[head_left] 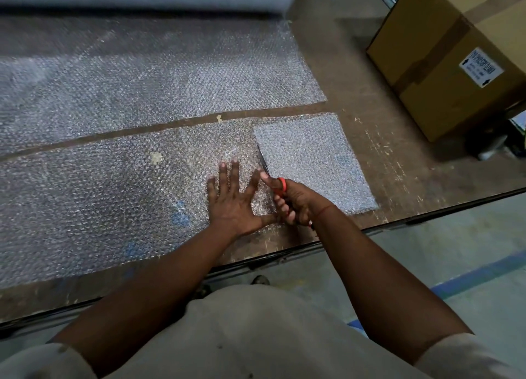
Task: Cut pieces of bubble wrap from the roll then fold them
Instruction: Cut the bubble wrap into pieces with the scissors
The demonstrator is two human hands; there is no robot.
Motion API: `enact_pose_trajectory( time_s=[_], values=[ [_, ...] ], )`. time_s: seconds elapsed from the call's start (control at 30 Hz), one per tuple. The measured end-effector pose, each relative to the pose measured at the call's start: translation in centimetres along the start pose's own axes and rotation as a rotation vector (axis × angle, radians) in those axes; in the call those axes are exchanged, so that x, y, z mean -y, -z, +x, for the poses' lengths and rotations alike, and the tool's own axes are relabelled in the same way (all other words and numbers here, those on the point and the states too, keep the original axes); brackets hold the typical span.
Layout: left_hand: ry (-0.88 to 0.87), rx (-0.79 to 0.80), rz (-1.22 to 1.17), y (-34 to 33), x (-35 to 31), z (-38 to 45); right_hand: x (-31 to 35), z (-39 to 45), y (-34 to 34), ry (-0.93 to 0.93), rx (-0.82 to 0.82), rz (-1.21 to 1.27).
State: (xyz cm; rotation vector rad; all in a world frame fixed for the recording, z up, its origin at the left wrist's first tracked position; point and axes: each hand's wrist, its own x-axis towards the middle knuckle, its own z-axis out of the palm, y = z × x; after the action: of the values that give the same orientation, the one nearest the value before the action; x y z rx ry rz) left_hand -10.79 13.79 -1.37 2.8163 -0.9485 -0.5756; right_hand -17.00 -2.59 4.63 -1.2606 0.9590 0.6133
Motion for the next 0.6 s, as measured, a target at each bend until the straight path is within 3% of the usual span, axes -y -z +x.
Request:
enact_pose_trajectory(
  time_s=[0.6],
  values=[
    [-0.004, 0.013, 0.006, -0.1, 0.2, 0.1, 2.1, 0.7, 0.5, -0.015, 0.075, -0.003]
  ],
)
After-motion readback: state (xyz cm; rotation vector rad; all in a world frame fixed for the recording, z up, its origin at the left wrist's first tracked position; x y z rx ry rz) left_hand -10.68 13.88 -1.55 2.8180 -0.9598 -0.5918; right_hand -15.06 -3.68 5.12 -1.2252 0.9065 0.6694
